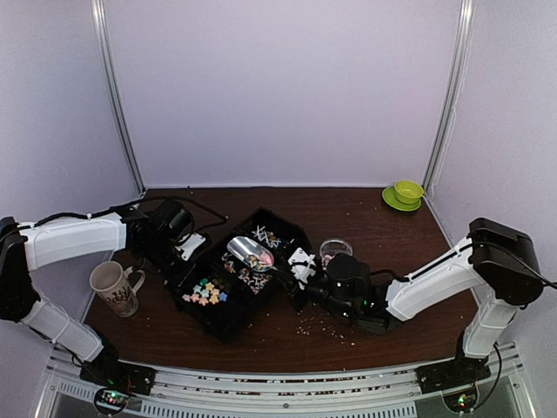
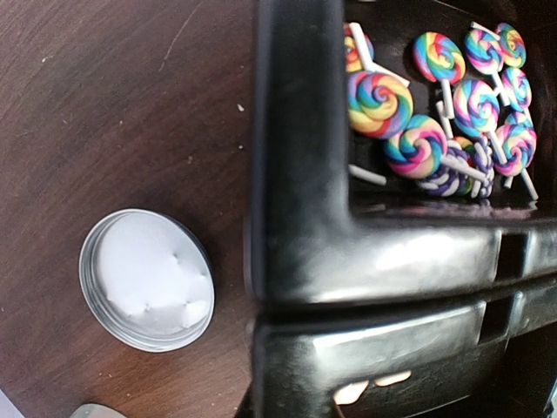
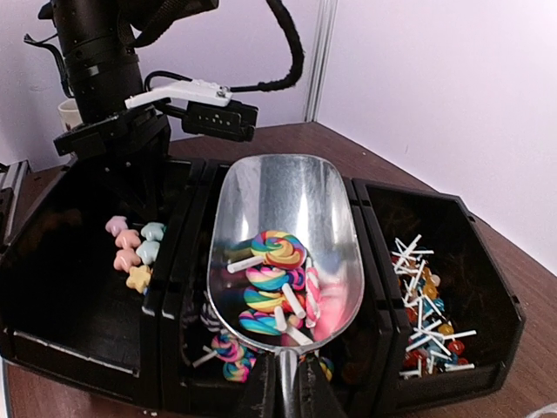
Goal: Pack the candies
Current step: Scoop the fake candies from the plate, then place the fake candies in the packing box.
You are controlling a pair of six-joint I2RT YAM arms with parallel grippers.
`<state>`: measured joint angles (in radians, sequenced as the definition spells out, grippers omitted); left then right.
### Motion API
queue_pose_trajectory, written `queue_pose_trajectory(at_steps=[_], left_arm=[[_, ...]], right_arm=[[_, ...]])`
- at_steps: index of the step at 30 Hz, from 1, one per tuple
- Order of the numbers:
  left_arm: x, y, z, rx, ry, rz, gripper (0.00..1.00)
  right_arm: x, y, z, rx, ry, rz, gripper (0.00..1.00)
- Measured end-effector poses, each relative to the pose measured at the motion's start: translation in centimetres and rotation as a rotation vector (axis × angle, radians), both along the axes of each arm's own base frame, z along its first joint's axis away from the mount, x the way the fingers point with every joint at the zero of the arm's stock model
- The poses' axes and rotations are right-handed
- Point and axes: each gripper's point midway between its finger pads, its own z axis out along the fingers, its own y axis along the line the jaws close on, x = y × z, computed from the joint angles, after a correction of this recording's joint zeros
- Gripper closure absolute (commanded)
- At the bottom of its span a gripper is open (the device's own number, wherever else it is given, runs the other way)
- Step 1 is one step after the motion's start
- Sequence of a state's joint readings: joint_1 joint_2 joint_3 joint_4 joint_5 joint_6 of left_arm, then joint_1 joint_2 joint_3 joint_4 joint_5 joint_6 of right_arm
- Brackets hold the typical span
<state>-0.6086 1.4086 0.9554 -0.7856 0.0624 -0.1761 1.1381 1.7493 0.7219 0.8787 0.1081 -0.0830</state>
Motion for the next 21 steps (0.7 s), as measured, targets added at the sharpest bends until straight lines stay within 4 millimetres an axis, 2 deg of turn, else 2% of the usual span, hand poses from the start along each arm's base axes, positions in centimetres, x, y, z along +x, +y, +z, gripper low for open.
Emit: queue_pose_trajectory(at_steps=[6, 13, 17, 21], left_arm=[[0.1, 0.2, 0.0, 0.004, -0.002, 0.011, 1.00], [0.2, 0.3, -0.2, 0.014, 0.000, 0.015, 1.00], [0.2, 0.3, -0.2, 0.016, -0.002, 0.018, 1.00], [0.3, 0.4, -0.2, 0.019, -0.003, 0.024, 1.00]], right_arm=[[-0.3, -2.7, 0.2, -0.081, 0.028, -0.050, 1.00], [-0.8, -6.2, 3.3, -0.153, 0.045, -0.111, 1.00], [-1.0, -9.0, 5.0, -0.183, 0.048, -0.156, 1.00], [-0.8, -11.9, 5.8, -0.214, 0.064, -0.207, 1.00]])
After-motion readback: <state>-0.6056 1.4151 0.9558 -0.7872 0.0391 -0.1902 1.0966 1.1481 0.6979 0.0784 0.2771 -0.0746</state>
